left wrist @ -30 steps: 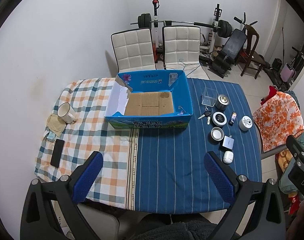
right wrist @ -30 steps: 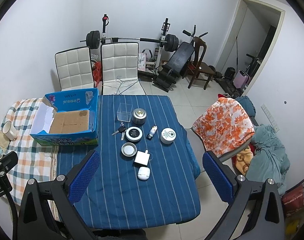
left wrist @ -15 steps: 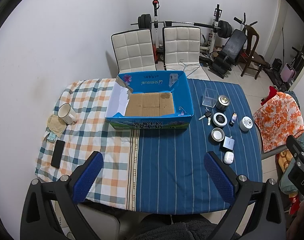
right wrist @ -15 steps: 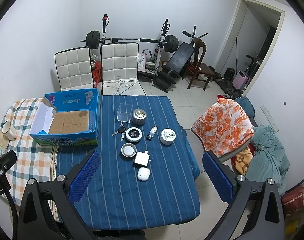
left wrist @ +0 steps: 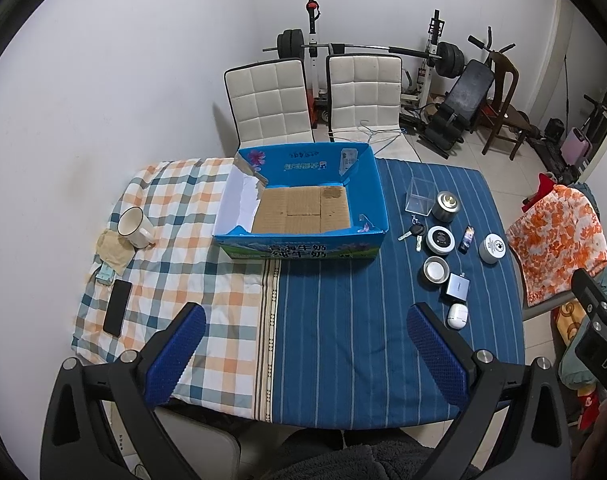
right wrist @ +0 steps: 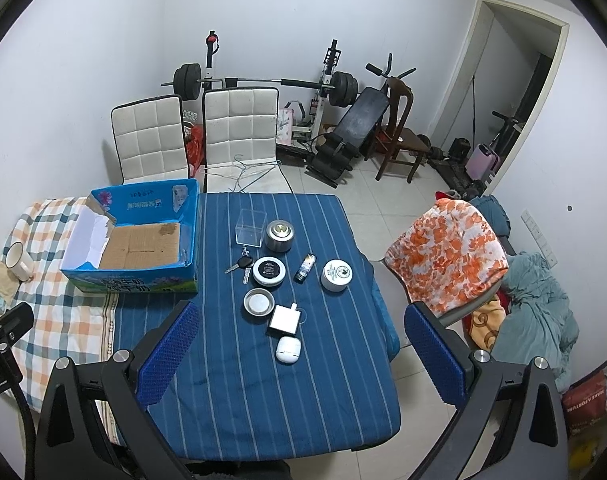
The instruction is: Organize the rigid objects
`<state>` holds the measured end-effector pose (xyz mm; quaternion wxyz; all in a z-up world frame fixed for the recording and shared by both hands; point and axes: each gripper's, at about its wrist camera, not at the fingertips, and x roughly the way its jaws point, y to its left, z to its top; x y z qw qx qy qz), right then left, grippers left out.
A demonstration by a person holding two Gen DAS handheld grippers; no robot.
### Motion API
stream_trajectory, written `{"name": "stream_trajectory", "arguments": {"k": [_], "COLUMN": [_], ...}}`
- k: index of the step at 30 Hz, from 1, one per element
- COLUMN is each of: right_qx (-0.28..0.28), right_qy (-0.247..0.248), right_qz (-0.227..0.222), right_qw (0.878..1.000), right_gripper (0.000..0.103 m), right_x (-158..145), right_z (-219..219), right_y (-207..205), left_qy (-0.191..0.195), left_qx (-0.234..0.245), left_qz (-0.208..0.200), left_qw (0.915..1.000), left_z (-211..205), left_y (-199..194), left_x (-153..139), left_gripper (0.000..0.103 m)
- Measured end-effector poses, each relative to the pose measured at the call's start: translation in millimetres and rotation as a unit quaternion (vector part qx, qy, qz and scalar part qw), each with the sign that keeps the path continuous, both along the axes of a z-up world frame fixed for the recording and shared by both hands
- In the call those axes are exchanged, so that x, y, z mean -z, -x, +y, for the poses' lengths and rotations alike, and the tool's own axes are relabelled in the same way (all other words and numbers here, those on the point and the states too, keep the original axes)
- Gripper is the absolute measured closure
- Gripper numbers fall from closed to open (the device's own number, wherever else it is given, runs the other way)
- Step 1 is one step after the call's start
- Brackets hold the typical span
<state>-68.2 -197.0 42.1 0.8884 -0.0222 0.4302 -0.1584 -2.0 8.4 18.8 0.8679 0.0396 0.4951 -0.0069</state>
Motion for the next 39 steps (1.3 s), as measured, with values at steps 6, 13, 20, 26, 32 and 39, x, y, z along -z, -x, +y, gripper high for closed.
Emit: {"name": "stream_trajectory", "arguments": {"k": [6, 13, 20, 26, 32, 39], "right_qx": [0.001, 0.000, 0.000, 0.004, 0.031, 0.065], "right_qy": [0.000, 0.000, -0.002, -0.018, -0.048, -0.075], "right_qz": [0.000, -0.001, 0.005, 0.012, 0.036, 0.085], "right_qw": [1.000, 1.000, 1.000, 1.000, 0.998, 0.991], "right_gripper": [0.000, 0.000, 0.000, 0.000, 0.000, 0.000], "right_x": [0, 0, 1, 5, 30, 86], "right_z": [0, 0, 0, -7, -44, -114], "right_y": [0, 1, -1, -6, -29, -88], "left_qy": [0.000, 0.000, 0.000, 0.002, 0.012, 0.003], "left_qx": [0.000, 0.000, 0.000, 0.005, 0.028, 0.053], "left_qz": [0.000, -0.001, 0.000, 0.002, 0.006, 0.036], "left_qw": [1.0000, 1.0000, 1.0000, 1.0000, 0.9995, 0.9980], "left_z": [-1, -1, 0, -6, -42, -103], "left_y": [1, 1, 1, -5, -36, -107], "left_x": [1, 0, 0, 3, 20, 68], "left_gripper": [0.000, 0.000, 0.000, 0.000, 0.000, 0.000]}}
